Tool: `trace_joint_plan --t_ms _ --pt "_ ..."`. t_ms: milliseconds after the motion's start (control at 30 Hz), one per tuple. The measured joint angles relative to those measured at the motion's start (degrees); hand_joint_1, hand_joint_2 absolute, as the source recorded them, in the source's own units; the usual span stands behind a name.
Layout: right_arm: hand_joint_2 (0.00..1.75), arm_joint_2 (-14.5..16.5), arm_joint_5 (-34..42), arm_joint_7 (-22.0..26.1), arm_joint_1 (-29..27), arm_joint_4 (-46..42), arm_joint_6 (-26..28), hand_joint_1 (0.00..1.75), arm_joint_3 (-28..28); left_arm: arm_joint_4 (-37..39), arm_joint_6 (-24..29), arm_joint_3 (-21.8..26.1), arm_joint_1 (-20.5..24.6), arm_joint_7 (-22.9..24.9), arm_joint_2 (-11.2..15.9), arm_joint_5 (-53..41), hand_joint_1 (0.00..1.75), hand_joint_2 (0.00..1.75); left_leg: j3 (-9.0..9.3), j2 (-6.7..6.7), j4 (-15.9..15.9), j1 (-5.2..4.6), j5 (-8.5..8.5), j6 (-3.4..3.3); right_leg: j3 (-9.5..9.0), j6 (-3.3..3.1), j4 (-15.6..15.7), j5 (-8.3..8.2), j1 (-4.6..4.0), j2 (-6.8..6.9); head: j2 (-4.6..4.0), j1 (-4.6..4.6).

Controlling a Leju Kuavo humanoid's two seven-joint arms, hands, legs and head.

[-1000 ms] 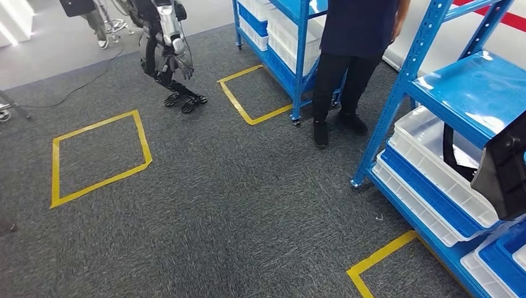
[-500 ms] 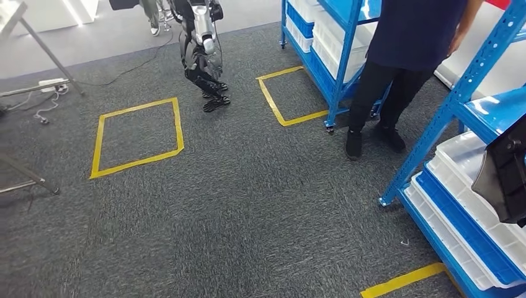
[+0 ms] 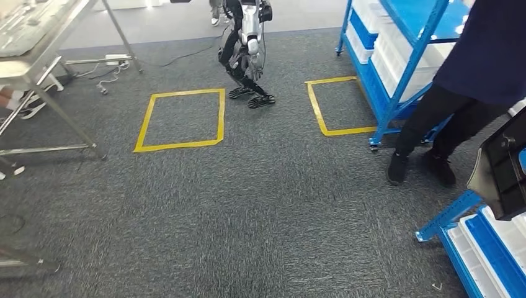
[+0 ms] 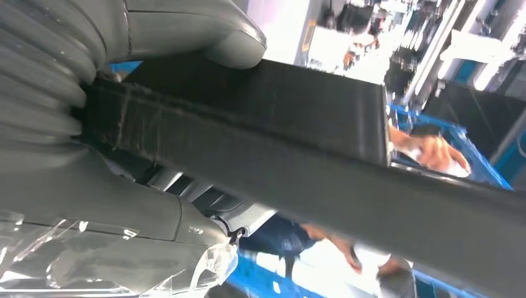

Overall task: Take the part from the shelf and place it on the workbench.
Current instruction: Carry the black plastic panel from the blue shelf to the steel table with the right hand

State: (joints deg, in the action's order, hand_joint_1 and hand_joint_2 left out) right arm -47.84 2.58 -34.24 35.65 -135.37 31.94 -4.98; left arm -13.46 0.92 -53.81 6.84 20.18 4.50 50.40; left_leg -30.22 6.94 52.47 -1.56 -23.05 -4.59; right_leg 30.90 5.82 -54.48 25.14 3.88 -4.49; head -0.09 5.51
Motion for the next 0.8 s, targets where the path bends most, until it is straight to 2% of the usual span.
trace_joint_plan --t_ms 67,100,133,200,233,267,300,333,367,433,467,500,533,567,600,633,667,700,733,767,800 --pt "1.75 0.1 0.0 0.0 0.2 0.0 -0.1 1.75 -0.2 0.0 0.0 0.0 -0.2 0.0 0.1 0.0 0.00 1.75 -0.45 1.07 0.0 0.12 -0.06 0.20 -0.13 -1.29 0.1 0.22 -0.15 1.50 0.00 0.02" --pt "1.75 0.2 0.0 0.0 0.4 0.0 -0.1 1.75 -0.2 0.0 -0.1 0.0 -0.3 0.1 0.1 0.0 0.00 1.75 -0.75 0.47 0.6 0.16 -0.35 0.38 -0.26 -1.73 0.2 0.25 -0.20 2.23 0.00 0.04" --pt "1.75 0.2 -0.1 0.0 0.5 0.0 -0.1 1.75 -0.3 0.1 -0.1 0.0 -0.4 0.1 0.1 0.0 0.00 1.75 -1.54 -0.95 2.3 0.23 -1.18 0.65 -0.42 -2.10 0.2 0.26 -0.26 2.96 0.00 0.05" --pt "1.75 0.3 -0.2 0.0 0.9 0.0 -0.2 1.75 -0.3 0.1 -0.2 0.0 -0.4 0.1 0.1 0.0 0.00 1.75 -5.24 -4.71 9.7 0.43 -4.52 1.29 -0.71 -2.61 0.3 0.37 -0.54 4.26 0.00 0.07" --pt "1.75 0.3 -0.2 0.0 1.0 0.0 -0.2 1.75 -0.4 0.1 -0.2 0.0 -0.3 0.1 0.0 0.0 0.00 1.75 -7.75 -5.67 14.3 0.63 -6.31 1.53 -0.81 -2.76 0.3 0.48 -0.70 4.96 0.00 0.07" --pt "1.75 0.3 -0.2 0.0 1.1 0.0 -0.3 1.75 -0.5 0.1 -0.2 0.0 -0.2 0.1 0.0 0.0 0.00 1.75 -9.87 -6.05 18.0 0.80 -7.52 1.63 -0.93 -2.86 0.3 0.62 -0.85 5.66 0.00 0.07" --pt "1.75 0.3 -0.2 -0.1 1.2 0.0 -0.3 1.75 -0.6 0.1 -0.3 0.0 -0.2 0.1 -0.1 0.0 0.00 1.75 -11.03 -6.16 19.7 0.89 -7.76 1.57 -1.07 -2.93 0.3 0.77 -0.99 6.37 0.00 0.06" --pt "1.75 0.3 -0.2 -0.1 1.2 0.0 -0.4 1.75 -0.7 0.1 -0.3 0.0 -0.2 0.1 -0.1 0.0 0.00 1.75 -10.85 -6.24 18.9 0.87 -6.90 1.35 -1.26 -2.97 0.3 0.92 -1.10 7.09 0.00 0.06" --pt "1.75 0.3 -0.3 -0.1 1.2 0.0 -0.5 1.75 -0.8 0.1 -0.3 0.0 -0.2 0.1 -0.2 0.0 0.00 1.75 -9.25 -6.65 15.4 0.67 -5.16 0.95 -1.52 -2.98 0.4 1.03 -1.17 7.81 0.00 0.06" --pt "1.75 0.3 -0.3 -0.2 1.2 0.0 -0.5 1.75 -0.9 0.1 -0.3 0.0 -0.2 0.1 -0.1 0.0 0.00 1.75 -4.26 -9.26 5.7 -0.30 -1.62 -0.20 -2.21 -2.91 0.9 1.18 -1.27 9.15 -0.01 0.07" --pt "1.75 0.3 -0.3 -0.2 1.1 0.0 -0.5 1.75 -0.9 0.1 -0.3 0.0 0.0 0.1 -0.1 0.0 0.00 1.75 -2.34 -10.68 2.2 -0.87 -0.60 -0.61 -2.53 -2.76 1.1 1.27 -1.33 9.82 -0.01 0.06" --pt "1.75 0.3 -0.3 -0.3 1.1 0.0 -0.5 1.75 -0.9 0.1 -0.3 0.0 0.1 0.1 -0.1 0.0 0.00 1.75 -1.34 -11.67 0.2 -1.30 -0.22 -0.82 -2.81 -2.55 1.4 1.39 -1.37 10.45 -0.01 0.07" --pt "1.75 0.3 -0.3 -0.3 1.1 0.0 -0.5 1.75 -0.9 0.1 -0.3 0.0 0.2 0.2 0.0 0.0 0.00 1.75 -1.01 -11.78 -0.6 -1.56 -0.12 -0.82 -3.05 -2.30 1.5 1.53 -1.39 11.14 -0.01 0.07" --pt "1.75 0.3 -0.3 -0.3 1.1 0.0 -0.5 1.75 -0.9 0.1 -0.3 0.0 0.1 0.2 0.0 0.0 0.00 1.75 -0.92 -11.14 -0.9 -1.64 0.10 -0.84 -3.35 -2.02 1.8 1.63 -1.38 11.81 0.00 0.07" --pt "1.75 0.4 -0.3 -0.3 1.0 0.0 -0.5 1.75 -1.0 0.1 -0.3 0.0 -0.1 0.2 0.0 0.0 0.00 1.75 -0.47 -10.39 -1.4 -1.49 0.58 -0.85 -3.62 -1.81 1.7 1.85 -1.33 11.49 0.00 0.06" --pt "1.75 0.4 -0.3 -0.3 0.9 0.0 -0.5 1.75 -1.0 0.1 -0.3 0.0 -0.2 0.3 0.0 0.0 0.00 1.75 0.05 -9.56 -1.9 -1.29 1.04 -0.97 -3.51 -1.70 0.9 2.51 -1.33 10.37 0.00 0.06" --pt "1.75 0.4 -0.3 -0.3 0.9 0.0 -0.5 1.75 -1.0 0.1 -0.3 0.0 -0.3 0.3 0.0 0.0 0.00 1.75 0.60 -8.83 -2.4 -1.03 1.47 -1.13 -2.71 -1.67 -1.1 3.77 -1.36 8.72 0.00 0.05" --pt "1.75 0.3 -0.3 -0.3 0.8 0.0 -0.5 1.75 -1.0 0.1 -0.3 0.0 -0.3 0.3 -0.1 0.1 0.00 1.75 1.04 -8.13 -2.7 -0.77 1.72 -1.26 -0.98 -1.74 -4.8 5.61 -1.44 6.75 0.00 0.04" --pt "1.75 0.3 -0.3 -0.3 0.7 0.0 -0.5 1.75 -1.0 0.1 -0.3 0.0 -0.1 0.4 -0.1 0.1 0.00 1.75 1.18 -7.39 -2.7 -0.69 1.63 -1.44 1.38 -1.78 -9.2 7.64 -1.57 5.54 0.00 0.05" --pt "1.75 0.2 -0.3 -0.3 0.6 -0.1 -0.5 1.75 -0.9 0.1 -0.3 0.0 0.0 0.3 -0.1 0.2 0.00 1.75 1.33 -6.63 -2.7 -0.66 1.53 -1.53 3.81 -1.75 -13.4 9.16 -1.66 4.98 0.00 0.05" --pt "1.75 0.2 -0.3 -0.3 0.5 -0.1 -0.5 1.75 -0.9 0.1 -0.3 0.0 0.1 0.3 -0.2 0.2 0.00 1.75 1.52 -5.73 -2.7 -0.62 1.40 -1.54 5.64 -1.65 -16.1 9.60 -1.71 4.77 0.00 0.05"
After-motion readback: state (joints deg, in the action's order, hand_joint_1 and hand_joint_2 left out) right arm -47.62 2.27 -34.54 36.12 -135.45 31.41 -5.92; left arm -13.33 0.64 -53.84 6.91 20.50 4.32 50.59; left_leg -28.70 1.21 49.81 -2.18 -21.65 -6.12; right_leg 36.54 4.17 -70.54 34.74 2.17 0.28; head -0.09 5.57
